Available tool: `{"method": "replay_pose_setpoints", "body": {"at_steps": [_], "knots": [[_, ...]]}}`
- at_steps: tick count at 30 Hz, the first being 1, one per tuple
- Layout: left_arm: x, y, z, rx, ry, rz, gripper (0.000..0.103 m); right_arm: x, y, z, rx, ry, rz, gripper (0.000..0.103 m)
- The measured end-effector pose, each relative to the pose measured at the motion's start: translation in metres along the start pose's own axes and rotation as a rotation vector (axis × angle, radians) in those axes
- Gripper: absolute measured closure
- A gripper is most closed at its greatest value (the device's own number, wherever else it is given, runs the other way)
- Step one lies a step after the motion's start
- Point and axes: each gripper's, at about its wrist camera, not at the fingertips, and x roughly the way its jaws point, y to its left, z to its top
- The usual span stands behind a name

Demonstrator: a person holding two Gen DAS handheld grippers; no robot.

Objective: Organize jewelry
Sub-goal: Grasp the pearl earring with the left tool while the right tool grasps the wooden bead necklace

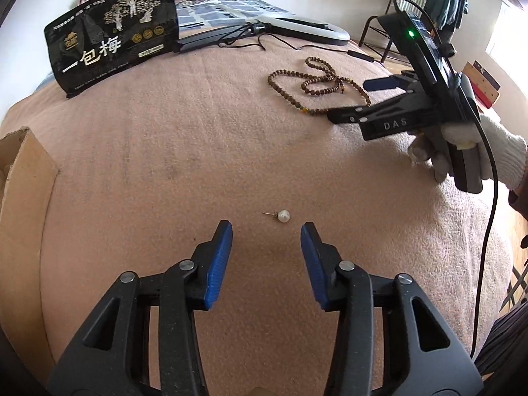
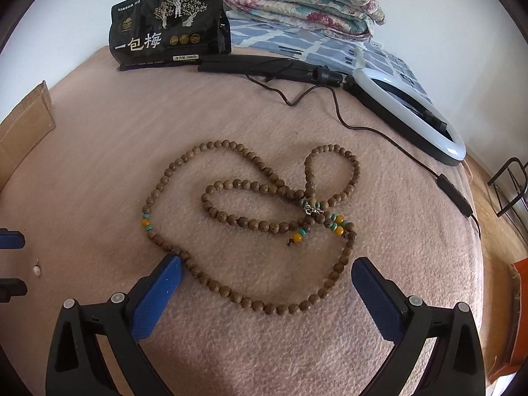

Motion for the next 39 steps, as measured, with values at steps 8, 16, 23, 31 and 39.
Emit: {"method": "replay_pose_setpoints", "body": {"at_steps": [8, 16, 23, 31, 39], "knots": [[0.007, 0.0, 0.001, 0.007, 0.004, -0.012, 0.061, 0.01, -0.009, 0.015, -0.029, 0.008, 0.016, 0.0], [0.012, -0.002, 0.003, 0.027, -0.002, -0.008, 0.066, 0.03, -0.019, 0.034, 0.012, 0.033, 0.07, 0.0], [0.016, -0.002, 0.006, 0.046, -0.007, -0.013, 0.077, 0.04, -0.019, 0.043, 0.026, 0.032, 0.076, 0.0], [0.017, -0.002, 0.003, 0.06, -0.021, -0.011, 0.088, 0.041, -0.016, 0.047, 0.03, 0.008, 0.096, 0.006], [0.016, 0.0, 0.002, 0.047, -0.032, -0.024, 0.088, 0.033, -0.007, 0.047, 0.023, -0.018, 0.154, 0.057]]}}
